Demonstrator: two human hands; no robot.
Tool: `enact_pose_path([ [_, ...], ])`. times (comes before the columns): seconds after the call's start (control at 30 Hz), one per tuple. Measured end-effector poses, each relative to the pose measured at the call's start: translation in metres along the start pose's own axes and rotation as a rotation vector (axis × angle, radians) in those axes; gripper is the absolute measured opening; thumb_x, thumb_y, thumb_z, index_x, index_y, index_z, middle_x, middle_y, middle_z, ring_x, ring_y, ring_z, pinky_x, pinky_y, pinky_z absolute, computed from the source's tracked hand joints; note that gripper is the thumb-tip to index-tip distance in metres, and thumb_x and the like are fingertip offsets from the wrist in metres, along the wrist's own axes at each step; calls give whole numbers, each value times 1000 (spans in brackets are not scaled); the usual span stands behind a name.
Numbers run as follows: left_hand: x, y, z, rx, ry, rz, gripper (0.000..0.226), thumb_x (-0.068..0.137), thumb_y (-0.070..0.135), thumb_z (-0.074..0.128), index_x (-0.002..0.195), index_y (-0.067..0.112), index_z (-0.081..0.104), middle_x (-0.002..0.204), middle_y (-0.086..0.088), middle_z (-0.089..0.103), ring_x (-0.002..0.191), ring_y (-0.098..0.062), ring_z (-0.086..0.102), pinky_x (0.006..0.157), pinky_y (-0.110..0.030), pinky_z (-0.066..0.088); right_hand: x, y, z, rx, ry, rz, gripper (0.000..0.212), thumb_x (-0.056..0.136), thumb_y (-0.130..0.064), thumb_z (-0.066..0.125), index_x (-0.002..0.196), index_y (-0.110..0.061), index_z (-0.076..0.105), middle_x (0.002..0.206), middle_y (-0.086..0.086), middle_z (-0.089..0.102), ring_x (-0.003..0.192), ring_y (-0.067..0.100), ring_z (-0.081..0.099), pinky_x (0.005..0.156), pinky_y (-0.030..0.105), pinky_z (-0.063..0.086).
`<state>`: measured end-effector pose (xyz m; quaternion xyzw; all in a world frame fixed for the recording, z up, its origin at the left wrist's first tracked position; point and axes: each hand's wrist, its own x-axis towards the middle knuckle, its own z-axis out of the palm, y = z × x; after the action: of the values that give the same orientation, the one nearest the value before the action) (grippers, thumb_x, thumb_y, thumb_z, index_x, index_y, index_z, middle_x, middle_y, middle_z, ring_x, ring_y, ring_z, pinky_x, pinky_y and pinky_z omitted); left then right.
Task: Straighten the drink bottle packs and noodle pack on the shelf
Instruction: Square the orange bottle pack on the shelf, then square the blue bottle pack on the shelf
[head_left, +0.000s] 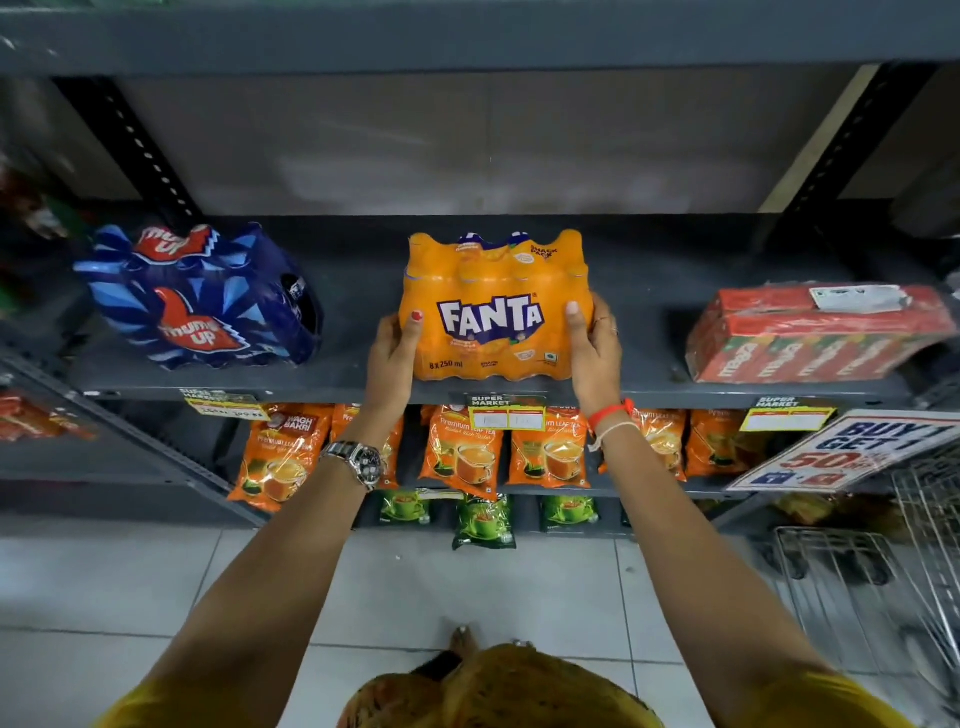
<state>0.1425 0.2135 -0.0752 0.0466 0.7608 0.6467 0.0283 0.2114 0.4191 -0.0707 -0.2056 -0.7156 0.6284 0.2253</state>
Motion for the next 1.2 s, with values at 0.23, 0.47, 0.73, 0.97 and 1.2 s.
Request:
enact_pose_path([
  [0.23, -23, -15, -29, -81, 128, 63, 45, 95, 36, 44, 135, 15, 40, 125, 9, 48, 112, 4, 48, 88, 0, 38, -47, 15, 23, 159, 361, -58, 46, 93, -33, 54, 129, -6, 44, 126, 3, 44, 116, 17, 53, 95, 24, 46],
  [0.47, -24, -52, -133, -138, 581, 72, 33, 96, 26, 42, 122, 5, 45, 111, -3, 48, 91, -1, 50, 83, -15, 43, -97, 31, 126, -12, 153, -197, 1, 92, -24, 52, 92, -24, 54, 91, 14, 57, 87, 25, 54, 78, 45, 47],
  [0.73, 55, -43, -299, -140, 477, 63, 22, 96, 30, 43, 114, 17, 39, 107, 4, 47, 101, -11, 46, 93, -22, 42, -75, -25, 288, 40, -264, -178, 43, 88, -35, 60, 123, -17, 46, 127, 11, 49, 121, 24, 50, 103, 37, 44],
  [0.97, 95, -43, -318, -69, 92, -53, 47, 94, 39, 44, 131, 10, 39, 124, -2, 55, 99, -8, 59, 74, -12, 51, -58, -30, 324, 107, -200, -84, 42, 90, -35, 58, 122, -11, 44, 127, 16, 50, 116, 26, 57, 79, 14, 55],
  [1.2, 97, -46, -329, -17, 63, 29, 31, 94, 35, 46, 117, 15, 44, 97, 11, 60, 75, 12, 62, 58, -4, 48, -73, -39, 329, 37, -143, -92, 42, 93, -36, 52, 125, -11, 42, 129, 13, 51, 115, 23, 58, 82, 20, 55],
])
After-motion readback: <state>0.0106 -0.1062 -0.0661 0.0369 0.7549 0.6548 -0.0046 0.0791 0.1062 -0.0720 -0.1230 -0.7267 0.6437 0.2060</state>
